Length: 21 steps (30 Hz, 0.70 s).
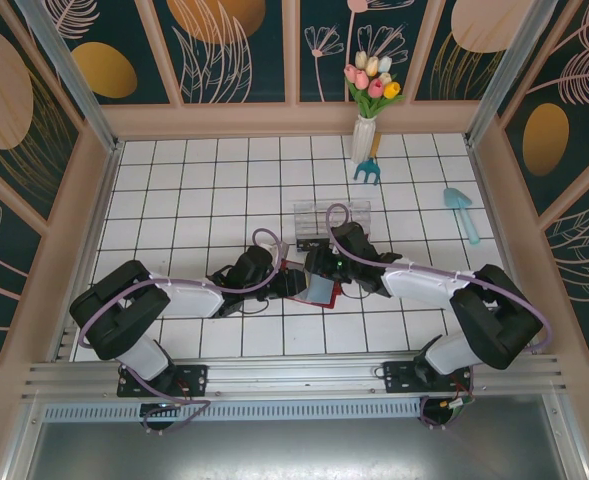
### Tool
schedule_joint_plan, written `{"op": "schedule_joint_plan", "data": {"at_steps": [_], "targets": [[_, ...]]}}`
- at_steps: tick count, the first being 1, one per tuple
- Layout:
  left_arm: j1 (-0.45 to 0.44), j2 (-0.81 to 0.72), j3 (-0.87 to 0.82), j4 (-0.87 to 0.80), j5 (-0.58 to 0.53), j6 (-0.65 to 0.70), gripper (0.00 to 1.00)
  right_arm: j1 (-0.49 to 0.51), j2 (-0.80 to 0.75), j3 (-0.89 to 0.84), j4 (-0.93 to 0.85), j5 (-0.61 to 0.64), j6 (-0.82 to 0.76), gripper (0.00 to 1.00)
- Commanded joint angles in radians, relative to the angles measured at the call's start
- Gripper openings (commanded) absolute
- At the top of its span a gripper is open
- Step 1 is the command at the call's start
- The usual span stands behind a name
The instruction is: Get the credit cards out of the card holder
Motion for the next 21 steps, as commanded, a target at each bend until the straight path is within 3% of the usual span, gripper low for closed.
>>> {"op": "schedule_joint_plan", "data": {"at_steps": [1, 9, 21], "targets": [[-0.005, -0.016, 0.022, -0.025, 0.004, 0.022, 0.31, -0.009, -0.001, -0.015, -0.036, 0.031, -0.011, 0.44], [-0.004, -0.083, 0.022, -0.078, -0.029, 0.047, 0.29, -0.021, -0.013, -0.044, -0.047, 0.040, -0.015, 0.44], [-0.005, -0.026, -0.006, 0.084, 0.055, -0.006, 0.23, -0.022, -0.031, -0.061, -0.041, 0.038, -0.009, 0.44]]}}
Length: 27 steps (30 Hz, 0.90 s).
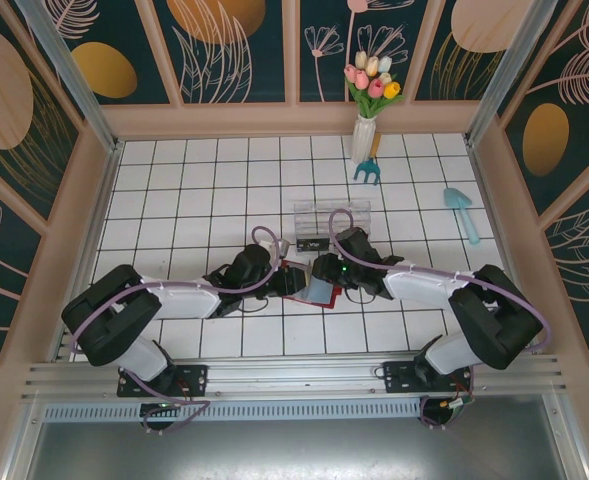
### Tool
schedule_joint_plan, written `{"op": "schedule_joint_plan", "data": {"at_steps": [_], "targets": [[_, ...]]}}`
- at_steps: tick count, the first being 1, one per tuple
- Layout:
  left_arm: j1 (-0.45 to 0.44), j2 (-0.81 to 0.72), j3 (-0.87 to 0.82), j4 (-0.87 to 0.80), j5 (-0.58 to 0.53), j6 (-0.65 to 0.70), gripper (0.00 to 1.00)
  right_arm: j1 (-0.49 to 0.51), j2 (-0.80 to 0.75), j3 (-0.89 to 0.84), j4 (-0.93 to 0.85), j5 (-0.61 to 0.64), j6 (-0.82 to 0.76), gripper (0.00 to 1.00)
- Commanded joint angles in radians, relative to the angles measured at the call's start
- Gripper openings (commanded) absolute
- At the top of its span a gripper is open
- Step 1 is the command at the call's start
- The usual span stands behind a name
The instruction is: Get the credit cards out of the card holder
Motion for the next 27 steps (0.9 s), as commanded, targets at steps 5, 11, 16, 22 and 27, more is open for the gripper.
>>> {"op": "schedule_joint_plan", "data": {"at_steps": [5, 11, 16, 22, 27], "targets": [[-0.005, 0.021, -0.002, 0.064, 0.027, -0.015, 0.22, -0.006, -0.030, -0.020, -0.010, 0.020, -0.008, 0.44], [-0.005, 0.039, 0.006, 0.040, 0.018, -0.005, 0.23, -0.006, -0.035, -0.016, -0.008, 0.018, -0.008, 0.44], [-0.005, 0.043, 0.003, 0.042, 0.022, -0.002, 0.25, -0.006, -0.032, -0.014, -0.010, 0.018, -0.011, 0.44], [-0.006, 0.044, 0.006, 0.038, 0.022, 0.001, 0.26, -0.006, -0.031, -0.014, -0.008, 0.015, -0.007, 0.45], [-0.006, 0.053, 0.007, 0.027, 0.012, 0.002, 0.25, -0.006, -0.032, -0.014, -0.007, 0.014, -0.008, 0.45]]}}
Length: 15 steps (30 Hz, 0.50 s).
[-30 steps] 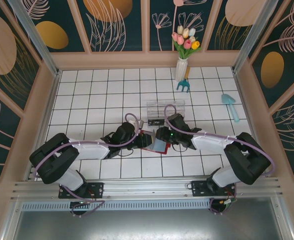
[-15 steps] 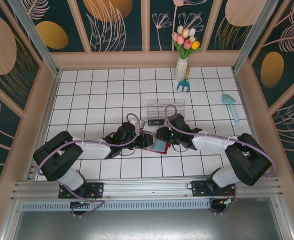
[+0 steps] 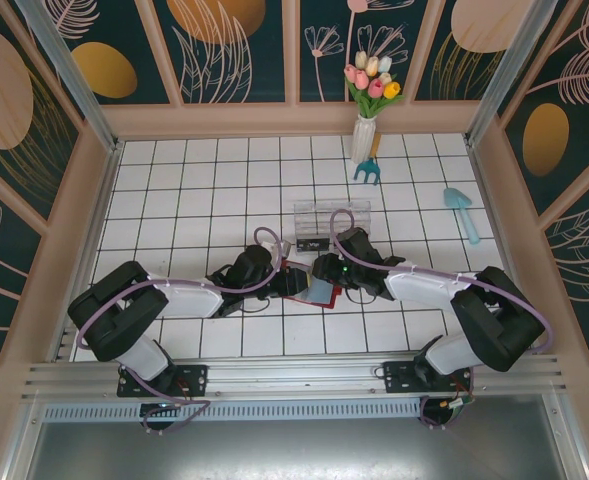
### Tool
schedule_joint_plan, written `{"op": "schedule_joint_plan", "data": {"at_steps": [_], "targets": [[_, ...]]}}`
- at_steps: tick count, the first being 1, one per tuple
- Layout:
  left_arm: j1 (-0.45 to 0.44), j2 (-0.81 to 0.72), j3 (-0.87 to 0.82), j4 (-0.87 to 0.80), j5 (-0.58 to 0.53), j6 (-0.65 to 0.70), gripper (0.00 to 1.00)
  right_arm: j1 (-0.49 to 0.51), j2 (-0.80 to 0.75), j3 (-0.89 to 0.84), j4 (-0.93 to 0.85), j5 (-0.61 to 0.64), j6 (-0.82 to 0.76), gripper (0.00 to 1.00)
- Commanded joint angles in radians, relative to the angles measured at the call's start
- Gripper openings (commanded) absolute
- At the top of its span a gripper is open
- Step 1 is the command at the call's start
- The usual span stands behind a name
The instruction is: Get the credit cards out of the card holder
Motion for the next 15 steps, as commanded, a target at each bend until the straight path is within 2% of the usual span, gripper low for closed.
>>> {"op": "schedule_joint_plan", "data": {"at_steps": [1, 9, 15], "targets": [[-0.005, 0.019, 0.007, -0.008, -0.010, 0.011, 0.24, -0.005, -0.021, -0.008, -0.007, 0.014, -0.008, 0.45], [-0.005, 0.012, 0.007, -0.044, -0.035, 0.020, 0.24, -0.005, -0.038, -0.008, -0.021, 0.027, -0.007, 0.45], [-0.005, 0.014, 0.008, -0.053, -0.037, 0.029, 0.24, -0.006, -0.128, -0.025, -0.031, 0.069, -0.010, 0.49]]}}
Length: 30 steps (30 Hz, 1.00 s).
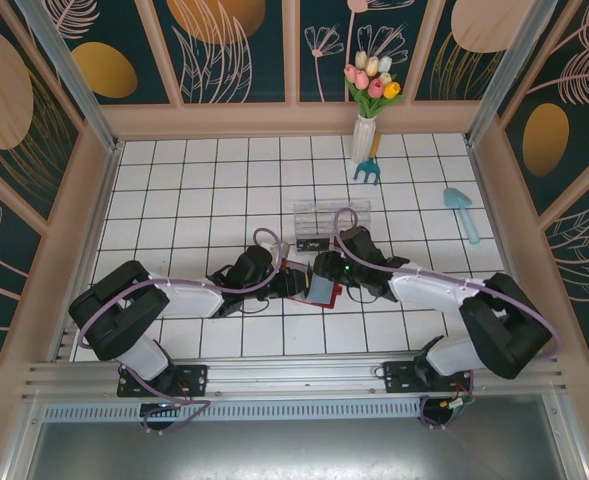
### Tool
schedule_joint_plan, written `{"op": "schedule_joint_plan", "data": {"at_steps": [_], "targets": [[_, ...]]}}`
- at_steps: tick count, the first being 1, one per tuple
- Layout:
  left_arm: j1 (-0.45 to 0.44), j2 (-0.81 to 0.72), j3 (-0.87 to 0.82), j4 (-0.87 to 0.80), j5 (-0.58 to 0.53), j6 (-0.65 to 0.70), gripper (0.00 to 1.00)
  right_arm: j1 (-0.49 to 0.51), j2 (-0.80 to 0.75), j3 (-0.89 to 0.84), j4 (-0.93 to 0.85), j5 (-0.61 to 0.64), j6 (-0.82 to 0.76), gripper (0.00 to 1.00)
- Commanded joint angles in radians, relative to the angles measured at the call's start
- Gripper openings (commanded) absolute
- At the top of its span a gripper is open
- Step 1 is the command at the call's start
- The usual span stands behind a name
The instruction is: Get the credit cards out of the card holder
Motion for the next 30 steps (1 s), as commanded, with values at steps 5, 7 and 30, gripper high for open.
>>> {"op": "schedule_joint_plan", "data": {"at_steps": [5, 7, 30], "targets": [[-0.005, 0.013, 0.013, -0.025, -0.010, 0.023, 0.24, -0.007, -0.044, -0.004, -0.015, 0.003, -0.028, 0.51], [-0.005, 0.012, 0.014, -0.030, -0.012, 0.023, 0.24, -0.006, -0.022, 0.003, -0.013, -0.006, -0.030, 0.51], [-0.005, -0.117, 0.077, -0.231, -0.129, 0.094, 0.24, -0.005, 0.048, -0.040, -0.034, 0.013, -0.064, 0.19]]}}
